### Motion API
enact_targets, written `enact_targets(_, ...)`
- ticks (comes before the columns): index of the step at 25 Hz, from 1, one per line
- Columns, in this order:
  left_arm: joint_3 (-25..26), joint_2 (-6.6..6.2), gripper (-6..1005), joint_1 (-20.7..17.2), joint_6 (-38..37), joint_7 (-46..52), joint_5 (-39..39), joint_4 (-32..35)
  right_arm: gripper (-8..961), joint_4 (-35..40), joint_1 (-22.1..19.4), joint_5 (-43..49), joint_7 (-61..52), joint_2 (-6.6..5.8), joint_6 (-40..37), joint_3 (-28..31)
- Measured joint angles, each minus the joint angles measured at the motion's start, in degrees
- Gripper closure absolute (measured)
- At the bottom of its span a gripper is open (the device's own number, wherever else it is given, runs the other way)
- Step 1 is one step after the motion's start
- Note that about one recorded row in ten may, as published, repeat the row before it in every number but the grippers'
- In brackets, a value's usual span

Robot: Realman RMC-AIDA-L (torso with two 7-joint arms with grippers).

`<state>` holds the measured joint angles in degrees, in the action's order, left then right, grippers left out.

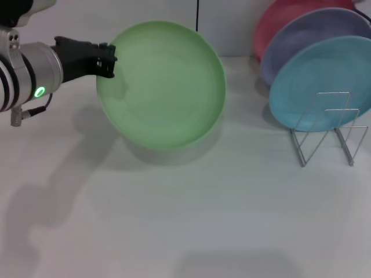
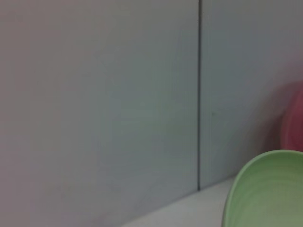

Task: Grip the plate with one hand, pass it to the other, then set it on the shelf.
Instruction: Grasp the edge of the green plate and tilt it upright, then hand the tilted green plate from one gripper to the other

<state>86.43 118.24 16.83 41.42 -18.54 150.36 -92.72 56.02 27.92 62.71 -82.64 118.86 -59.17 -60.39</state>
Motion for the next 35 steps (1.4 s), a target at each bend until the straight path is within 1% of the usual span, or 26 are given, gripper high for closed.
enact_targets(2,-0.2,0.00,970,-0.3,-1.1,-0.3,0.0,0.2,156,11.2,-1.0,17.2,-18.5,0.03,2.9,-1.0)
enact_targets(3,-0.3,0.00,970,-0.3,-1.6,-0.3,0.0,0.6,156,16.0,-1.0,25.9,-27.7,0.06,2.8,-1.0)
enact_targets(4,-0.4,0.01,970,-0.4,-2.0,-0.3,0.0,0.9,156,19.1,-0.7,32.6,-34.6,0.03,1.6,-0.5)
enact_targets(5,-0.4,0.04,969,-0.5,-2.3,-0.3,-0.1,1.2,156,23.4,0.3,41.7,-44.7,-0.03,-1.1,0.2)
enact_targets(7,-1.2,0.11,969,-1.0,-3.4,-0.3,-0.3,1.9,156,28.1,2.7,55.3,-60.0,-0.26,-9.5,2.5)
enact_targets(9,-2.6,0.09,969,-1.6,-5.1,-0.3,-0.6,2.5,156,29.4,4.9,63.4,-69.5,-0.56,-17.2,5.2)
enact_targets(10,-3.9,0.05,970,-2.0,-6.4,-0.3,-0.8,2.9,156,29.6,5.8,66.1,-72.7,-0.87,-20.5,6.5)
enact_targets(11,-4.7,0.01,970,-2.4,-7.5,-0.3,-1.0,3.0,156,29.2,6.9,67.6,-74.9,-1.40,-23.7,7.7)
enact_targets(15,-6.3,0.06,970,-2.9,-8.7,-0.3,-1.0,3.4,155,26.0,11.6,69.5,-76.2,-3.71,-32.7,10.5)
enact_targets(19,-6.8,0.17,970,-2.6,-9.1,-0.3,-1.5,3.5,155,21.9,15.8,72.8,-75.6,-5.18,-36.8,12.6)
enact_targets(23,-6.9,0.13,969,-2.5,-9.4,-0.3,-2.3,3.5,155,18.2,18.0,73.7,-73.8,-5.68,-37.0,12.3)
enact_targets(30,-6.7,0.07,969,-2.5,-9.6,-0.3,-3.0,2.6,156,13.4,20.2,73.6,-70.8,-6.03,-34.3,12.0)
enact_targets(35,-6.8,0.06,969,-2.6,-9.7,-0.3,-3.2,1.9,168,9.5,22.2,76.1,-68.9,-6.05,-31.2,11.8)
